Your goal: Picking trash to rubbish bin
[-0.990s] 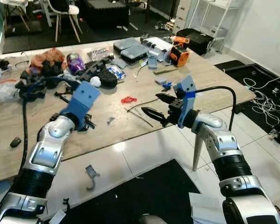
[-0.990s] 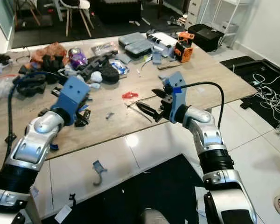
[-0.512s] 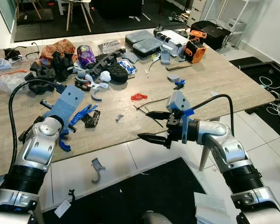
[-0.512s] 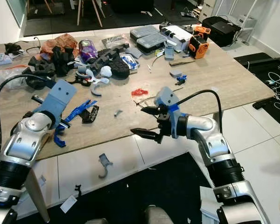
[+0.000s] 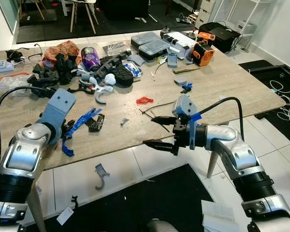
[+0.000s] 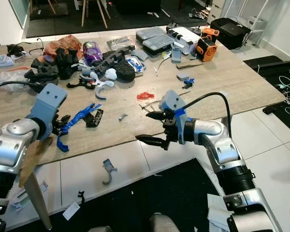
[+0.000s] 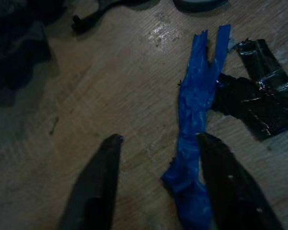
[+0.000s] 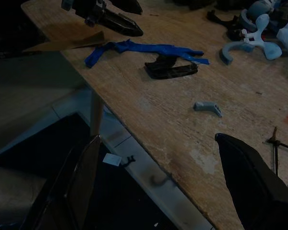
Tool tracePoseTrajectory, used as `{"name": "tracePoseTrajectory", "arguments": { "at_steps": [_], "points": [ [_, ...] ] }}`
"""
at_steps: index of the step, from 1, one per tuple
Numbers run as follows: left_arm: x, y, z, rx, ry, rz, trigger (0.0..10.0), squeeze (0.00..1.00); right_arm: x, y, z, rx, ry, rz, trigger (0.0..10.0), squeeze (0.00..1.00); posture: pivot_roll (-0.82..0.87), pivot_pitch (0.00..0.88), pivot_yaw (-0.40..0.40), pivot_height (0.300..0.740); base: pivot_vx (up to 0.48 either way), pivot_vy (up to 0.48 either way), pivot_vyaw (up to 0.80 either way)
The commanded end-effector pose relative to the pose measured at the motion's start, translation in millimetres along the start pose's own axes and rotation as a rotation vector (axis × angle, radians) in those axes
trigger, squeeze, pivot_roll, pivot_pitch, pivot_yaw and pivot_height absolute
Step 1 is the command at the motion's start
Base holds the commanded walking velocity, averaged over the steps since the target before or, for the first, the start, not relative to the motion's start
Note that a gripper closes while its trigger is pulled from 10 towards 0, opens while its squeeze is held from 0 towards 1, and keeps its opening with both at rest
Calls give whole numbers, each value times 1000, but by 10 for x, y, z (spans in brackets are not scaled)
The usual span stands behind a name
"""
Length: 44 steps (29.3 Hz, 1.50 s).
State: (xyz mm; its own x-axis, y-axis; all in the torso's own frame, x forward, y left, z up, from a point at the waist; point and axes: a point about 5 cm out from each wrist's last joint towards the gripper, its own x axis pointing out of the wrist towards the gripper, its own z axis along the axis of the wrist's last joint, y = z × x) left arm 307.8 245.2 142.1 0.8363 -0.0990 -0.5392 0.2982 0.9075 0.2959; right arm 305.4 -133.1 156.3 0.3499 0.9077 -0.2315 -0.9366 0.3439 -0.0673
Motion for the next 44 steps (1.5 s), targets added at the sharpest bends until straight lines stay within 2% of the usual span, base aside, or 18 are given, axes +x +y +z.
{"name": "tracePoseTrajectory", "arguments": {
  "at_steps": [1, 4, 8, 11, 13, 15, 16, 17, 18, 22, 28, 34, 35, 40, 44],
  "points": [
    [-7, -42, -20, -58, -2, -32, 10000, 1000, -8, 18, -1, 0, 10, 8, 10000, 0, 13, 0, -33, 740, 0, 0, 0],
    [11, -94, -29, -133, -15, -88, 10000, 1000, -8, 22, -3, -1, 13, 8, 10000, 0, 13, 0, -35, 740, 0, 0, 0],
    [30, -121, -46, -169, -16, -109, 10000, 1000, -7, 24, -7, -1, 15, 8, 10000, 0, 13, 0, -35, 740, 0, 0, 0],
    [60, -190, -77, -278, 0, -149, 10000, 1000, -5, 28, -7, -1, 15, 6, 10000, 0, 14, 0, -35, 740, 0, 0, 0],
    [66, -203, -85, -306, 5, -155, 10000, 1000, -4, 28, -7, -1, 15, 5, 10000, 0, 14, 0, -35, 740, 0, 0, 0],
    [84, -215, -123, -370, 38, -153, 10000, 1000, -1, 21, -8, 1, 15, -3, 10000, 0, 14, 0, -34, 740, 0, 0, 0],
    [92, -219, -143, -395, 52, -150, 10000, 776, 0, 19, -8, 1, 15, -6, 10000, 0, 14, 0, -34, 740, 0, 0, 0],
    [92, -219, -143, -395, 52, -150, 10000, 776, 0, 19, -8, 1, 15, -6, 10000, 0, 14, 0, -34, 740, 0, 0, 0],
    [122, -204, -200, -434, 69, -124, 10000, 0, 1, 16, -7, 2, 14, -9, 10000, 0, 14, 0, -34, 740, 0, 0, 0],
    [149, -161, -212, -461, 50, -81, 10000, 0, 1, 17, -3, 3, 11, -10, 10000, 0, 15, 0, -34, 740, 0, 0, 0],
    [159, -92, -307, -440, 81, -24, 10000, 0, -9, 13, 8, 3, 10, -13, 10000, 0, 13, 0, -33, 740, 0, 0, 0],
    [153, -64, -378, -362, 127, 15, 10000, 0, -12, 10, 12, 3, 11, -14, 10000, 0, 14, 0, -35, 740, 0, 0, 0],
    [153, -77, -410, -316, 146, 13, 10000, 0, -13, 10, 11, 2, 11, -14, 10000, 0, 14, 0, -35, 740, 0, 0, 0],
    [141, -142, -482, -216, 182, -28, 10000, 0, -23, 5, 11, 2, 13, -18, 10000, 0, 14, 0, -35, 740, 0, 0, 0],
    [137, -150, -511, -184, 197, -26, 10000, 0, -28, 2, 12, 2, 15, -21, 10000, 0, 13, 0, -35, 740, 0, 0, 0]
  ]
}}
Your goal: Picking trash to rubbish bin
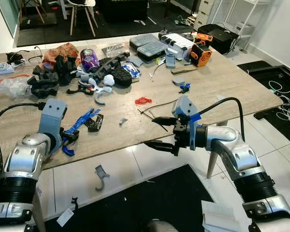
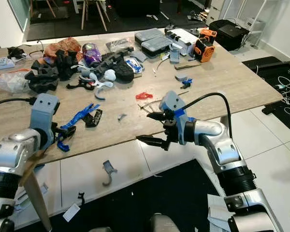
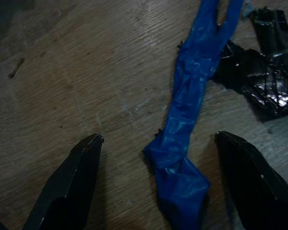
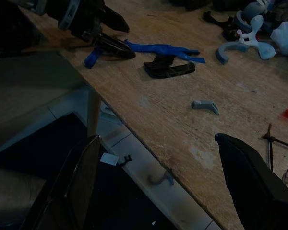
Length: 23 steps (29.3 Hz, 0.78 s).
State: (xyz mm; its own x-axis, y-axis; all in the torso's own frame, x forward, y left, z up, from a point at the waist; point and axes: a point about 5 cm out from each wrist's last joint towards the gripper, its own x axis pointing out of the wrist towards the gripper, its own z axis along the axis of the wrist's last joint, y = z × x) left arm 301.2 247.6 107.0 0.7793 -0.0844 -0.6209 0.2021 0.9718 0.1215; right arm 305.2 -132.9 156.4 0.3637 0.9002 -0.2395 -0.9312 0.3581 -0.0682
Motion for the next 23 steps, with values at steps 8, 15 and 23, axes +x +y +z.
{"name": "tracePoseTrajectory", "arguments": {
  "at_steps": [8, 15, 23],
  "points": [
    [35, -19, -263, 20, 128, -10, 10000, 0, -29, -3, 11, 0, 7, -7, 10000, 0, 13, 0, -35, 740, 0, 0, 0],
    [38, -53, -324, -18, 163, -46, 10000, 0, -30, 0, 4, 4, 16, -3, 10000, 0, 12, 0, -35, 740, 0, 0, 0],
    [41, -70, -374, -23, 180, -63, 0, 0, -33, -2, 5, 2, 19, -6, 10000, 0, 12, 0, -35, 740, 0, 0, 0]
  ]
}}
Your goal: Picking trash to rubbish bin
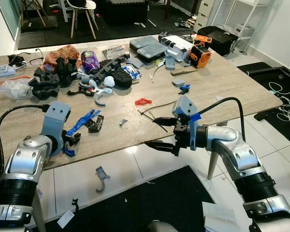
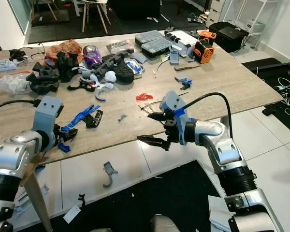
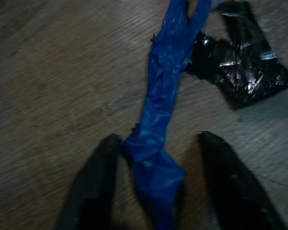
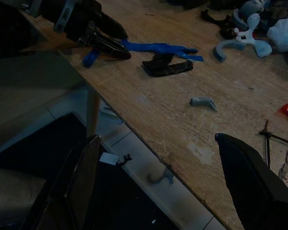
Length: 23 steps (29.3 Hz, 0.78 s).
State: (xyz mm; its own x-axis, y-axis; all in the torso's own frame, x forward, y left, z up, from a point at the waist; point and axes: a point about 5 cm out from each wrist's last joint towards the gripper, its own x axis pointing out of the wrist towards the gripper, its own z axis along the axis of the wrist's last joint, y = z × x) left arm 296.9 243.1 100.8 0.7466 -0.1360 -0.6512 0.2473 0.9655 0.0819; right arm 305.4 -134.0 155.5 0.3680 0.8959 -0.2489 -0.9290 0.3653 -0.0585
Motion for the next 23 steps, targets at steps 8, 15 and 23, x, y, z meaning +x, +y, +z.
{"name": "tracePoseTrajectory", "arguments": {
  "at_steps": [8, 15, 23],
  "points": [
    [43, -26, -328, -28, 156, -19, 0, 0, -29, 0, 27, -12, 10, -3, 10000, 0, 12, 0, -35, 740, 0, 0, 0],
    [49, -36, -303, -32, 136, -26, 0, 0, -28, -3, 37, -14, 8, -4, 10000, 0, 12, 0, -35, 740, 0, 0, 0],
    [22, -2, 32, -96, -93, -46, 0, 0, -25, -12, 48, -15, 1, -12, 10000, 0, 11, 0, -38, 740, 0, 0, 0]
  ]
}}
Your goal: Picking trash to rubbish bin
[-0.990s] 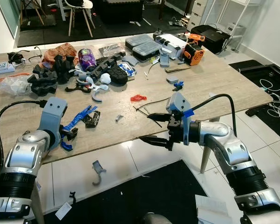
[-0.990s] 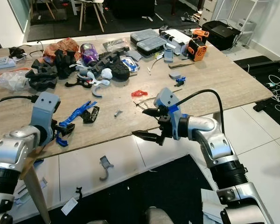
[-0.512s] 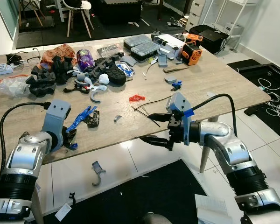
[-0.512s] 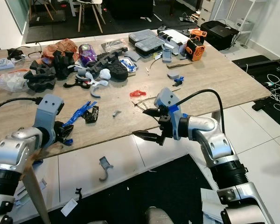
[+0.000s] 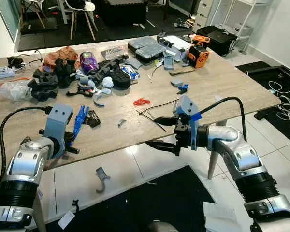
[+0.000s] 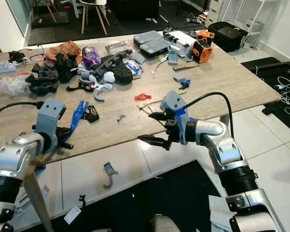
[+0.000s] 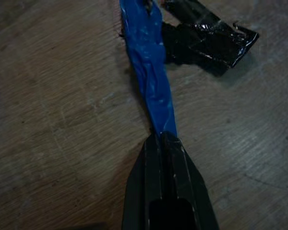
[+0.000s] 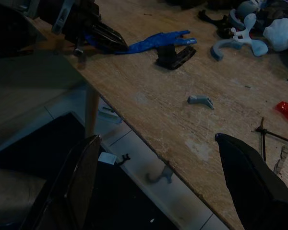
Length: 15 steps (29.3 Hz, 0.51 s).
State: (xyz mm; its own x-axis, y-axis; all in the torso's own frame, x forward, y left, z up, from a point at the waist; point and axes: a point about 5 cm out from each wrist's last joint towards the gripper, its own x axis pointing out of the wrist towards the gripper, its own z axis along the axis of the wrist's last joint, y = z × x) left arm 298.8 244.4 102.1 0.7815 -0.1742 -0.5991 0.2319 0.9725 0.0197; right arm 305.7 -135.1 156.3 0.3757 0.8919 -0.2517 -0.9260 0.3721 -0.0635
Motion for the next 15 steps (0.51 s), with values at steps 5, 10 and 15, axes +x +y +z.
{"name": "tracePoseTrajectory", "arguments": {
  "at_steps": [5, 10, 15],
  "points": [
    [-29, -73, 241, -98, -183, -94, 0, 0, -12, -13, 46, -9, -10, -9, 10000, 0, 13, 0, -38, 740, 0, 0, 0],
    [-168, -259, 505, -145, -407, -280, 0, 0, -6, -10, 48, -4, -16, -9, 10000, 0, 13, 0, -37, 740, 0, 0, 0],
    [-236, -352, 609, -228, -553, -375, 0, 0, -7, -11, 49, 2, -23, -12, 10000, 0, 11, 0, -37, 740, 0, 0, 0]
  ]
}}
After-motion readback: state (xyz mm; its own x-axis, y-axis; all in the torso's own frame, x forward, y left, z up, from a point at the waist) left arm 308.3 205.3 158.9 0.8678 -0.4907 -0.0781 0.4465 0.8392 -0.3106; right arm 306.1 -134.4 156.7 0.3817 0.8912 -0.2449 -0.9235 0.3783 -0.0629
